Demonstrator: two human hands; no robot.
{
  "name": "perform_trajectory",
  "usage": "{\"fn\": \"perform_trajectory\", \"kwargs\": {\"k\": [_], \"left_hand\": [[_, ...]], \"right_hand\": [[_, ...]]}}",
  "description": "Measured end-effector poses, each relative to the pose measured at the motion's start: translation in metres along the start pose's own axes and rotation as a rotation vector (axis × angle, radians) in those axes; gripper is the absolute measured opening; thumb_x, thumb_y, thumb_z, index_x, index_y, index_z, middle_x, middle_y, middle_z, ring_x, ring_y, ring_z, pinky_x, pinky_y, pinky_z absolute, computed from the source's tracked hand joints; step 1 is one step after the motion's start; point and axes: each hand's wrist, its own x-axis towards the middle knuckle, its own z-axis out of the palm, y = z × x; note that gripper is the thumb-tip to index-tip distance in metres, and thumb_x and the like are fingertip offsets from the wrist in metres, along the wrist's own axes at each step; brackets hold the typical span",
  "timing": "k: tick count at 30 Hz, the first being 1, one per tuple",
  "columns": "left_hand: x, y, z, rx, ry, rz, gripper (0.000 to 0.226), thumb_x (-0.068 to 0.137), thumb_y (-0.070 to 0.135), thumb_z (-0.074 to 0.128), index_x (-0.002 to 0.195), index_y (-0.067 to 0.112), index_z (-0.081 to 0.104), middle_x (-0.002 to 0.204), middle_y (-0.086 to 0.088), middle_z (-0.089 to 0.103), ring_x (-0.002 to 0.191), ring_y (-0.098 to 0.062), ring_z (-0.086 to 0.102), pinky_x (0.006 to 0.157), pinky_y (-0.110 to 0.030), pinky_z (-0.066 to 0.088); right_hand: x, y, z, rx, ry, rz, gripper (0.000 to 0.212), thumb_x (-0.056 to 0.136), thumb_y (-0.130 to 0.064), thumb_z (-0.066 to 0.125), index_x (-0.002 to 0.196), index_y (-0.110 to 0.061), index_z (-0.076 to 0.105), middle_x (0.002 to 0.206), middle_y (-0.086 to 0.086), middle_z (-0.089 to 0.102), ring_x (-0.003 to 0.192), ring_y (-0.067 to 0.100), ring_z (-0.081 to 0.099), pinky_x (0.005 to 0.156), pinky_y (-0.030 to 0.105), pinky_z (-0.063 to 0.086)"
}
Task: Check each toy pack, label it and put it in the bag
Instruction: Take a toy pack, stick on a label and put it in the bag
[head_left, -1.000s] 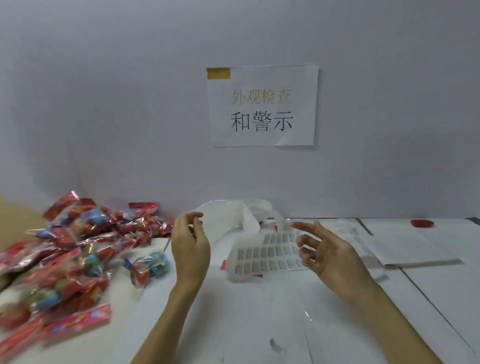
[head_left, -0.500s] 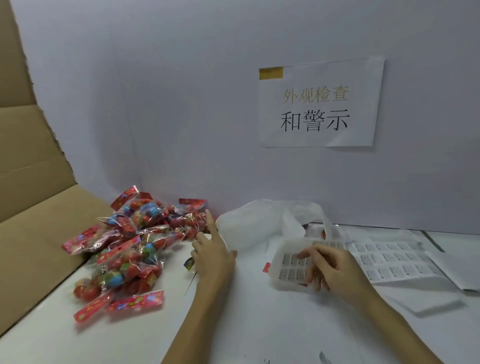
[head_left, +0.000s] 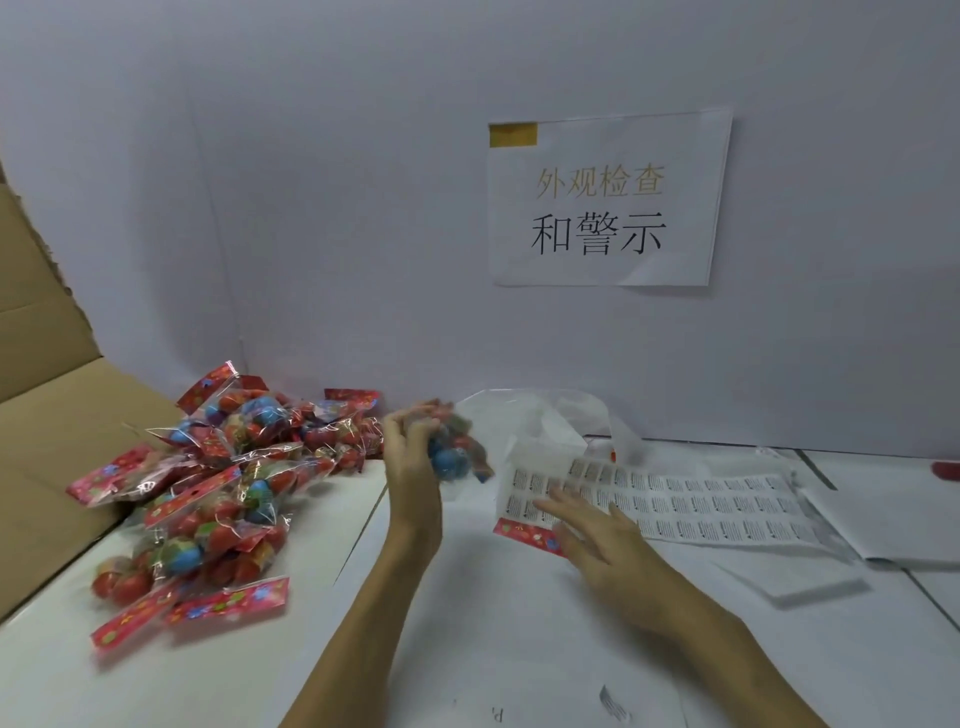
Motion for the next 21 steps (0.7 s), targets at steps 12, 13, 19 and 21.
{"fn": "perform_trajectory", "kwargs": {"k": [12, 13, 19, 21], "left_hand": [[-0.022, -0.007, 0.019, -0.111, -0.492, -0.480, 0.031, 0.100, 0.029, 0.062, 0.117, 0.007, 0.073, 0.116, -0.017, 0.073, 0.105, -0.030, 0.072, 0.085, -0.040, 0.061], [-0.023, -0.009, 0.020, -0.067, -0.490, -0.471, 0.032, 0.101, 0.029, 0.060, 0.120, 0.006, 0.073, 0.119, -0.018, 0.073, 0.108, -0.033, 0.072, 0.086, -0.042, 0.062], [-0.031, -0.021, 0.027, 0.300, -0.449, -0.326, 0.031, 0.100, 0.036, 0.061, 0.116, 0.016, 0.077, 0.115, -0.001, 0.077, 0.110, -0.024, 0.073, 0.096, -0.043, 0.060], [-0.030, -0.021, 0.026, 0.324, -0.439, -0.309, 0.025, 0.102, 0.030, 0.061, 0.115, 0.017, 0.078, 0.118, 0.005, 0.076, 0.114, -0.021, 0.071, 0.100, -0.044, 0.059]], "right_hand": [[0.007, -0.011, -0.008, 0.902, 0.317, 0.084, 0.050, 0.100, -0.062, 0.047, 0.124, -0.026, 0.072, 0.112, 0.004, 0.079, 0.108, 0.022, 0.075, 0.085, 0.024, 0.060], [0.007, -0.013, -0.010, 0.962, 0.314, 0.091, 0.053, 0.097, -0.066, 0.051, 0.123, -0.025, 0.073, 0.112, 0.008, 0.079, 0.105, 0.025, 0.076, 0.082, 0.027, 0.061], [0.005, -0.014, -0.010, 1.042, 0.400, 0.113, 0.052, 0.070, -0.058, 0.087, 0.110, -0.027, 0.074, 0.109, 0.008, 0.078, 0.102, 0.027, 0.077, 0.076, 0.040, 0.064], [0.004, -0.013, -0.012, 0.975, 0.428, 0.123, 0.050, 0.070, -0.055, 0.091, 0.106, -0.026, 0.073, 0.102, 0.004, 0.077, 0.097, 0.024, 0.077, 0.067, 0.036, 0.062]]}}
